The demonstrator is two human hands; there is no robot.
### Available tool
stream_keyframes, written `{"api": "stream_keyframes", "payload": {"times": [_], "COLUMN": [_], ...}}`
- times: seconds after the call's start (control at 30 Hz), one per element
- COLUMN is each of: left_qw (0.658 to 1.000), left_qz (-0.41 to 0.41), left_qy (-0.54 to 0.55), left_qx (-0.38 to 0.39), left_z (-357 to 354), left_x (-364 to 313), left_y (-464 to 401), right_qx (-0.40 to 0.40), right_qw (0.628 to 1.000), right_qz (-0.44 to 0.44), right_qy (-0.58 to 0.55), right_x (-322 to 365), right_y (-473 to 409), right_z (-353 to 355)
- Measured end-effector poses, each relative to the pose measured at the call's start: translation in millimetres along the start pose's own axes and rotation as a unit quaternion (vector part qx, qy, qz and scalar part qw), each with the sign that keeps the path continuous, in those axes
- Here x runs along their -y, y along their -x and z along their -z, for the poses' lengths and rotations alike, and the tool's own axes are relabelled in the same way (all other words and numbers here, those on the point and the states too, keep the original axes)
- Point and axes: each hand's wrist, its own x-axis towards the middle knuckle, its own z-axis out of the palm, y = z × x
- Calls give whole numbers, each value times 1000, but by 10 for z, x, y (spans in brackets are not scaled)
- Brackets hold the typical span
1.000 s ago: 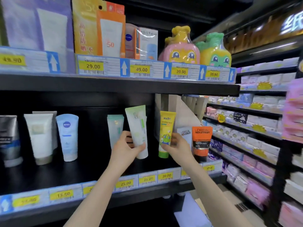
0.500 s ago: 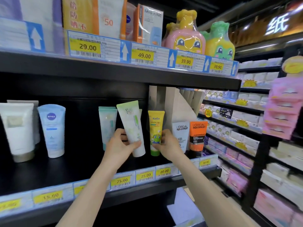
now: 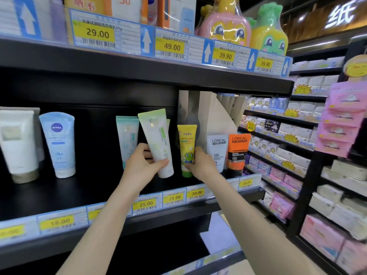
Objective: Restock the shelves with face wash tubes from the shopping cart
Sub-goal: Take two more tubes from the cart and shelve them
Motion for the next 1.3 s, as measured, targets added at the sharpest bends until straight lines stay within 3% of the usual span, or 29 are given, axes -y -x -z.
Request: {"api": "stream_keyframes", "payload": {"times": [0.13, 0.93, 1.13, 1.3], "left_qw": [1000, 1000, 1000, 999], "left_qz": [-1, 7, 17, 25], "left_qy": [0, -11, -12, -26], "left_qx": [-1, 9, 0, -5], "left_z": [-1, -6, -3, -26], "left_x": [11, 88, 92, 74], "left_y": [-1, -83, -88, -95], "right_qx": [7, 14, -16, -59], "right_qw": [999, 999, 1000, 988], "right_qz": [-17, -39, 17, 137], "right_qy": [48, -1, 14, 43], "right_x": [10, -3, 31, -95], "right_y": [-3, -18, 170, 447], "right_z": [-16, -31, 0, 121]}}
